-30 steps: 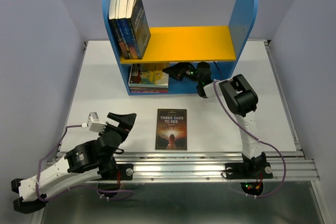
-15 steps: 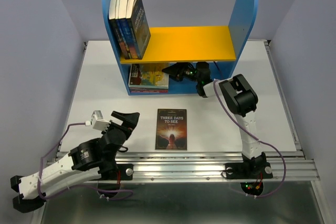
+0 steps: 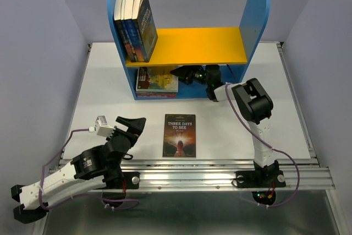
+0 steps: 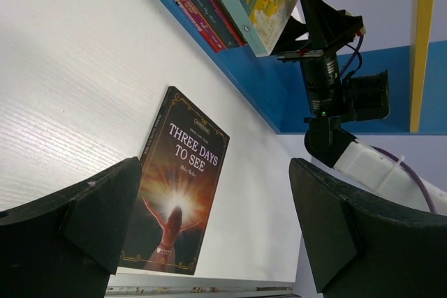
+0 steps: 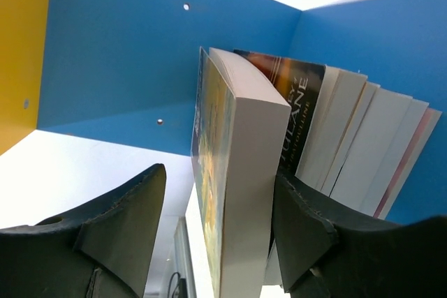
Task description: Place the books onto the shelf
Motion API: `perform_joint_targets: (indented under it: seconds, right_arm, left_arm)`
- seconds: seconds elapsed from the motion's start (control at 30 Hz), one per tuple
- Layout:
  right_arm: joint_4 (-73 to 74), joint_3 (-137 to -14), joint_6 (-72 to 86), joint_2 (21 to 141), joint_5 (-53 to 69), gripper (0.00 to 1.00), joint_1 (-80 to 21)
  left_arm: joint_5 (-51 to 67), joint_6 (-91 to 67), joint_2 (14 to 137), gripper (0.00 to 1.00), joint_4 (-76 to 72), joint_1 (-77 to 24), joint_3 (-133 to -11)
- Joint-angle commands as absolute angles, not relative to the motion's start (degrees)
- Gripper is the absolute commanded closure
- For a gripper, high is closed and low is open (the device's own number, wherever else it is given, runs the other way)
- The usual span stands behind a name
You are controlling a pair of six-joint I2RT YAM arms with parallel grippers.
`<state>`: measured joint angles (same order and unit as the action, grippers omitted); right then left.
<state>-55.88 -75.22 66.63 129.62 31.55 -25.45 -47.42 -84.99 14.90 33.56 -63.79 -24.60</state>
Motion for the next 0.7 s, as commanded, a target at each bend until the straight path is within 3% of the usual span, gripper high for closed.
perform_joint_targets:
  seconds: [0.0,0.67]
  right_arm:
    - [-56.95,-74.62,63.37,124.81,28.39,0.35,-24.52]
    - [-41.57,-73.57,54.41,120.15,20.74,0.21,-24.52]
  left_arm:
    - [-48.52,-83.32,16.70,0.01,32.08,-63.90,-26.89]
    - [-48.25,-82.97,18.55,0.01,31.03,-63.81,-26.98]
